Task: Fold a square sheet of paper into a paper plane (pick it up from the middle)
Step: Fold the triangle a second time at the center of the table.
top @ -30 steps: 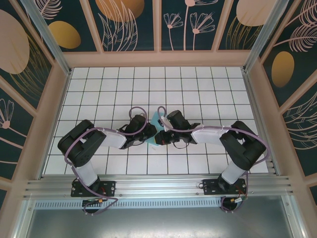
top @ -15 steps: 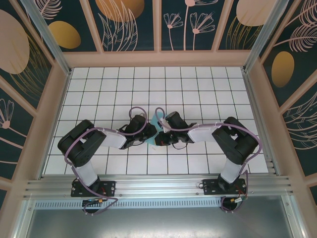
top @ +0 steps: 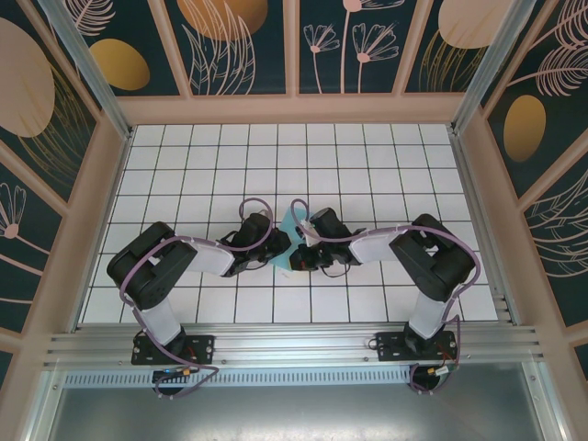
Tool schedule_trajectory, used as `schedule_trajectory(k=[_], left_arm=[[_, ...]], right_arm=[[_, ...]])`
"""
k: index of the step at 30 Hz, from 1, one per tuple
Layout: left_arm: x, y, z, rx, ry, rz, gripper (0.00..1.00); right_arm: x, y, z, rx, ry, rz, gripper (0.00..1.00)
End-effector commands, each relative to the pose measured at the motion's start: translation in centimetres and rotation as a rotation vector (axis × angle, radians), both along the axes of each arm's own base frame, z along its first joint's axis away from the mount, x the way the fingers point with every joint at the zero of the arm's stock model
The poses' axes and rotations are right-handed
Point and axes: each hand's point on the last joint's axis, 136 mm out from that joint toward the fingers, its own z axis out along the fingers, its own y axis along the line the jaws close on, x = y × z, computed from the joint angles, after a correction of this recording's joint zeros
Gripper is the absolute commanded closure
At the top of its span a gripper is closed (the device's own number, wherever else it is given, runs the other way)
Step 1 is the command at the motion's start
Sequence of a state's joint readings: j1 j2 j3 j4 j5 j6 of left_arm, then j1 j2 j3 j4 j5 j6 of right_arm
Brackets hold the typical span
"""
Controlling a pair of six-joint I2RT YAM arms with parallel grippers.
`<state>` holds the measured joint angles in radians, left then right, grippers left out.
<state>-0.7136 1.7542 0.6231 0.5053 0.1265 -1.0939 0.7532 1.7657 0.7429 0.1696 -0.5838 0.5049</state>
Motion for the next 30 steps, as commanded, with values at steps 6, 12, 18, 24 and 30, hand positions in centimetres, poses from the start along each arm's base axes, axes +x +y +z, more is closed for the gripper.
schedule_trajectory(k=[6,12,18,24,30], left_arm=[[-2.6,2.6,-4.2,0.122,0.126,0.017,0.84],[-2.7,2.7,-4.5,0.125,0.131,0.019,0.84],[-2.7,2.8,-4.4,0.126,0.129,0.022,0.84],[-2.6,2.8,-4.4,0.129,0.129,0.024,0.84],[-2.5,2.8,-4.3,0.133,0.126,0.025,0.84]], right_arm=[[-0.1,0.1,1.2,-0.004,0.015,0.014,0.95],[0.3,0.6,2.6,0.035,0.006,0.010,0.96],[-1.5,0.2,-0.9,-0.020,0.096,0.012,0.96],[-2.8,-1.2,-3.2,-0.104,0.139,-0.001,0.98],[-3.3,-2.0,-2.3,-0.111,0.125,-0.015,0.98]])
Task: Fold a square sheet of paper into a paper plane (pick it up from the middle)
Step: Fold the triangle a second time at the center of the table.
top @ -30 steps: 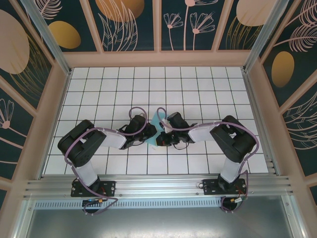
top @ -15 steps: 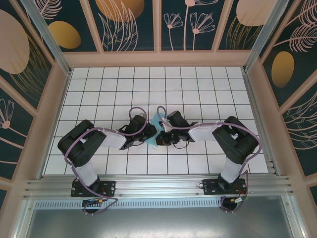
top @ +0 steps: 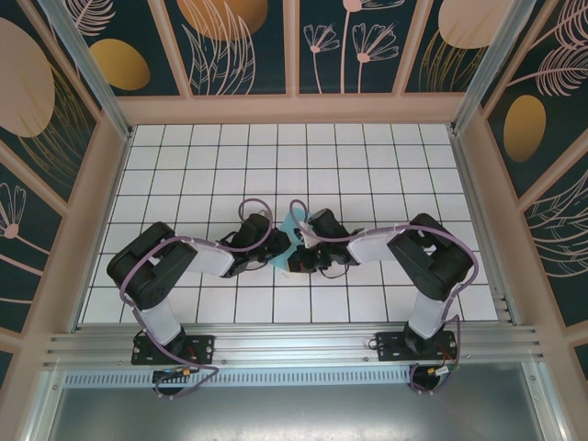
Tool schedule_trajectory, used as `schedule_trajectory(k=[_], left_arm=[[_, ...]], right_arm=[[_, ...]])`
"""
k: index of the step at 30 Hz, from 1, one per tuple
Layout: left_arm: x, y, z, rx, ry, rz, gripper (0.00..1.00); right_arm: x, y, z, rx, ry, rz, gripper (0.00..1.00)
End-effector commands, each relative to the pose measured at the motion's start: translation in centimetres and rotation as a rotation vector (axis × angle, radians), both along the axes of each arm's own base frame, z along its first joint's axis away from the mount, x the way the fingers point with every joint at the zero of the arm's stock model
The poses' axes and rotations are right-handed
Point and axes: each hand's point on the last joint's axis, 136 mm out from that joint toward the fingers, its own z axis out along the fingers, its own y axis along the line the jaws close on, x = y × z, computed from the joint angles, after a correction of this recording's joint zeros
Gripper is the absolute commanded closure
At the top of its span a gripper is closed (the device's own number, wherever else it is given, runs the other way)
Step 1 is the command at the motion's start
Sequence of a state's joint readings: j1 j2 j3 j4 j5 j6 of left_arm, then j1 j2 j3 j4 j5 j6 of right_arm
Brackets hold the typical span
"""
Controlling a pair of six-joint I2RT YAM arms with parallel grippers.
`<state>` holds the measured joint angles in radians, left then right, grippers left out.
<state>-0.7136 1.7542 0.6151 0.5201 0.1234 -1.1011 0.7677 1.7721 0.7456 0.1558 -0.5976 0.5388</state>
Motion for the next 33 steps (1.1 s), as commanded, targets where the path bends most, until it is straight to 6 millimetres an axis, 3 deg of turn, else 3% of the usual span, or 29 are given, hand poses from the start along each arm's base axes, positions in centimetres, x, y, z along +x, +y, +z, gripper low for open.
schedule_trajectory(k=[1,6,11,14,25,29,33], left_arm=[[-2.6,2.7,-4.3,0.140,0.130,0.016,0.84],[-2.5,2.7,-4.1,0.139,0.125,0.017,0.84],[-2.4,2.5,-3.8,0.131,0.116,0.010,0.84],[-2.3,2.4,-3.7,0.126,0.113,0.008,0.84],[-2.2,2.2,-3.5,0.118,0.110,0.006,0.84],[-2.3,2.2,-3.4,0.114,0.107,0.003,0.83],[-2.1,1.9,-2.8,0.096,0.091,-0.003,0.83]], right_arm=[[-2.6,-2.5,-2.0,-0.111,0.081,-0.013,0.98],[-2.8,-2.2,0.5,-0.051,0.053,-0.003,0.97],[0.1,-1.2,5.3,0.023,-0.078,-0.046,0.95],[1.6,-0.2,6.8,0.064,-0.124,-0.057,0.95],[2.4,1.0,2.8,0.021,-0.059,-0.054,0.95],[2.4,0.6,2.1,-0.001,-0.053,-0.058,0.95],[2.3,-1.1,-0.3,-0.103,-0.032,-0.085,0.95]])
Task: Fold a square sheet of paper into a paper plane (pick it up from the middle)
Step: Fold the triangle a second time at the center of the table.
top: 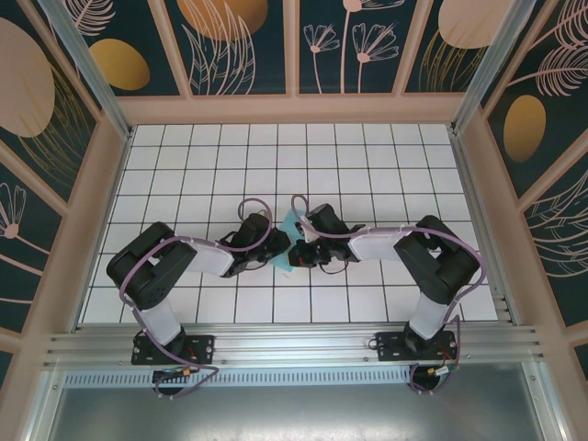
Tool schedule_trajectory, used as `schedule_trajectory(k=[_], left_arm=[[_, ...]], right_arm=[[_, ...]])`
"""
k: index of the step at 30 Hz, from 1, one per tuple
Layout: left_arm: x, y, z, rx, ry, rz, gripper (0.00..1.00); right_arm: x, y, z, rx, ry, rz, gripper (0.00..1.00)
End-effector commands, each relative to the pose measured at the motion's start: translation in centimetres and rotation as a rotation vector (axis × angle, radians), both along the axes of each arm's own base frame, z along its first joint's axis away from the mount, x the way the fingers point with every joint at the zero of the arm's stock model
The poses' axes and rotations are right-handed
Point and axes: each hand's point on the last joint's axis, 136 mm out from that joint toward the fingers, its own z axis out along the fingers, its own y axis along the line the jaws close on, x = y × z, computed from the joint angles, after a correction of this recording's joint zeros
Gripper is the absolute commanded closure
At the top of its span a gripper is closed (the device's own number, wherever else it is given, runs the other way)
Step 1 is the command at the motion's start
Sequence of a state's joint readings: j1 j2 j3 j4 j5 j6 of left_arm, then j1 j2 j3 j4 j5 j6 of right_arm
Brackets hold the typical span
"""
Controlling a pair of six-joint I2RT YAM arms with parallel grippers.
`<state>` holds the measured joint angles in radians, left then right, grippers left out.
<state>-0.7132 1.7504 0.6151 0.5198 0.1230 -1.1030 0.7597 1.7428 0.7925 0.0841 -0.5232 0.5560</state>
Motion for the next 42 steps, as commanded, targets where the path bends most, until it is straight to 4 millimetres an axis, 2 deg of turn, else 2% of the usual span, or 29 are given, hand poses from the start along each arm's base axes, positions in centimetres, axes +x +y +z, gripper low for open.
schedule_trajectory(k=[1,7,11,16,23,28,35,38,42], left_arm=[[-2.2,1.9,-2.9,0.099,0.093,-0.009,0.83],[-2.0,1.9,-2.5,0.098,0.077,-0.008,0.81],[-2.1,2.1,-2.8,0.108,0.085,0.000,0.82],[-2.1,2.1,-3.1,0.110,0.092,0.002,0.83],[-2.1,1.7,-2.9,0.089,0.092,-0.007,0.83],[-2.1,1.6,-2.9,0.085,0.094,-0.008,0.83],[-2.0,1.5,-2.8,0.077,0.093,-0.011,0.83],[-2.1,1.5,-2.8,0.077,0.093,-0.011,0.83],[-2.0,1.6,-2.7,0.082,0.090,-0.007,0.83]], right_arm=[[0.3,-1.2,-1.9,-0.075,0.015,-0.026,0.95],[-1.6,-2.8,-4.0,-0.118,0.079,-0.032,0.96],[-2.2,-3.4,-4.4,-0.129,0.090,-0.033,0.96],[-2.3,-2.4,-1.9,-0.051,0.066,-0.011,0.96],[-1.2,-0.6,2.0,0.031,0.009,-0.019,0.95],[-1.2,0.6,2.9,0.067,-0.006,-0.012,0.96],[-1.0,1.7,1.2,0.033,0.016,-0.021,0.95],[-0.9,1.1,-0.4,-0.016,0.029,-0.037,0.96],[-1.7,-0.7,-2.6,-0.085,0.064,-0.053,0.97]])
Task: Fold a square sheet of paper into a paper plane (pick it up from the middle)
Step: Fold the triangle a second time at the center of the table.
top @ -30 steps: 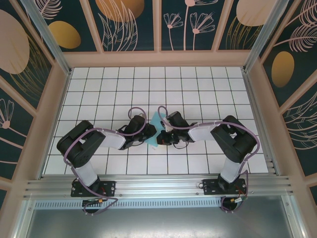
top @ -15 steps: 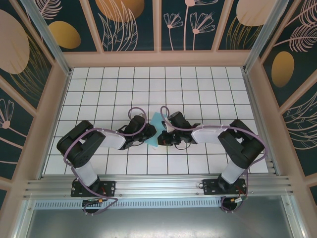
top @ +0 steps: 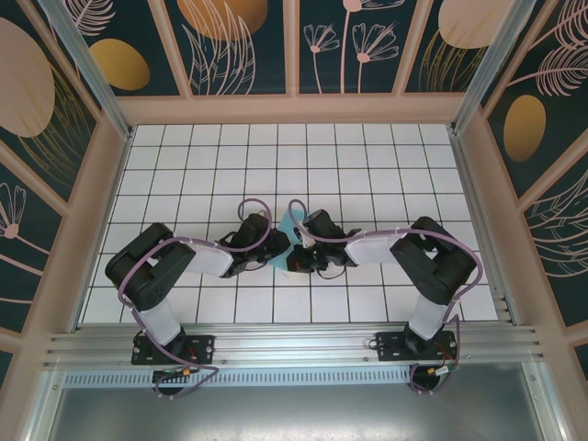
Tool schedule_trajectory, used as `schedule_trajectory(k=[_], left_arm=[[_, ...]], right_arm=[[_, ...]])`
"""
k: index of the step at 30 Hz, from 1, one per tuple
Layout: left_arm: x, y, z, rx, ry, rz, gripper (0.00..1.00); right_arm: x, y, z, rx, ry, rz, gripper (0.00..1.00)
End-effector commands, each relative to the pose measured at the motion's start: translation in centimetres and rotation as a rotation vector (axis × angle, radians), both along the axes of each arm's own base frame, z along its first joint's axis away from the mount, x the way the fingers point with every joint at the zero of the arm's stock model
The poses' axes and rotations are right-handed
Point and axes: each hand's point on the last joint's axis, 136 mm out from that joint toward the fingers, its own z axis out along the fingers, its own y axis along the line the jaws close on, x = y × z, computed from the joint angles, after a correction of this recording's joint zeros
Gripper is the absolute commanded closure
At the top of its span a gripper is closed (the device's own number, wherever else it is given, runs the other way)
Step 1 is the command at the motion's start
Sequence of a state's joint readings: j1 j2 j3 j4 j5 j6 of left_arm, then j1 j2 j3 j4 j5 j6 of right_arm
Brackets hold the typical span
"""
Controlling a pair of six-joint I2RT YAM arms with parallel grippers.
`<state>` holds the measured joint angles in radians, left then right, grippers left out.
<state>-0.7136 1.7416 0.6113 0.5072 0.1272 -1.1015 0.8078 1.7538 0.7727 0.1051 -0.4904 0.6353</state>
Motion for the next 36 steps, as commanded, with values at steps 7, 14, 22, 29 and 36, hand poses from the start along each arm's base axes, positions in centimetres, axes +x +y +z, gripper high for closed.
schedule_trajectory(k=[7,14,22,29,36], left_arm=[[-1.3,1.0,-1.8,0.075,0.062,-0.018,0.80],[-0.3,-0.7,2.9,0.002,-0.014,-0.061,0.73],[-2.4,-1.2,4.2,-0.078,0.017,-0.121,0.85],[-3.6,-0.7,1.6,-0.028,0.095,-0.126,0.91],[-3.7,-0.5,-0.3,-0.009,0.115,-0.117,0.90]], right_arm=[[-2.8,-3.4,-4.3,-0.058,0.124,-0.055,1.00],[-3.1,-3.6,-4.9,-0.030,0.165,-0.093,1.00],[-2.8,-3.6,-4.8,-0.027,0.158,-0.095,1.00],[-2.6,-3.4,-4.5,-0.024,0.150,-0.095,1.00],[-2.4,-3.3,-4.4,-0.028,0.143,-0.091,1.00]])
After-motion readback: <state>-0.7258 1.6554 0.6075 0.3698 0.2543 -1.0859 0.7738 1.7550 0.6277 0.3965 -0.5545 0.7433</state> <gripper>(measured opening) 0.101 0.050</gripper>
